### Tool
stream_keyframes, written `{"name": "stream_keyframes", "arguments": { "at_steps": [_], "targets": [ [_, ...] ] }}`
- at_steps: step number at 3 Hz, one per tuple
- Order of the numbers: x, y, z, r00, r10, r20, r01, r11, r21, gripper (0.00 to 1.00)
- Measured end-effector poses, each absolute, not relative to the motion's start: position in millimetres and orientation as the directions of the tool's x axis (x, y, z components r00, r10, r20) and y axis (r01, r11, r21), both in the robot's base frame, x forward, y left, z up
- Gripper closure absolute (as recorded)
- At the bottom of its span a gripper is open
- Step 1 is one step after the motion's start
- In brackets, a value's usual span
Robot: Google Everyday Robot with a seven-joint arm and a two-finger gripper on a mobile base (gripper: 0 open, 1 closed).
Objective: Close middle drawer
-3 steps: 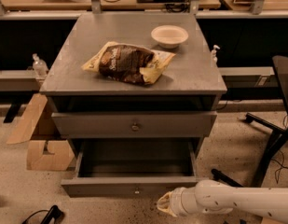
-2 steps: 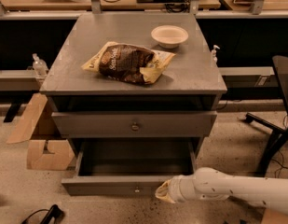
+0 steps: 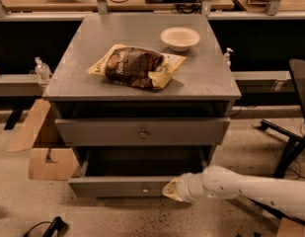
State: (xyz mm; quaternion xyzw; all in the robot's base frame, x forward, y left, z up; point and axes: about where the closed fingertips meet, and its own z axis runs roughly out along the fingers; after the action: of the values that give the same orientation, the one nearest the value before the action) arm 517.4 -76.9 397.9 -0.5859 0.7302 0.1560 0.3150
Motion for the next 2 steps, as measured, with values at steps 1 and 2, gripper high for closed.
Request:
{"name": "stream_keyframes", "arguments": {
  "at_steps": [1,2],
  "targets": [
    [531.8,-73.9,400.2,-0.110,-0.751,-0.651,-0.950,0.273,-0.153,1.00],
    [567.9,-70.6,404.8,-0.102,-0.739,-0.666,-0.939,0.292,-0.180,1.00]
  ]
}}
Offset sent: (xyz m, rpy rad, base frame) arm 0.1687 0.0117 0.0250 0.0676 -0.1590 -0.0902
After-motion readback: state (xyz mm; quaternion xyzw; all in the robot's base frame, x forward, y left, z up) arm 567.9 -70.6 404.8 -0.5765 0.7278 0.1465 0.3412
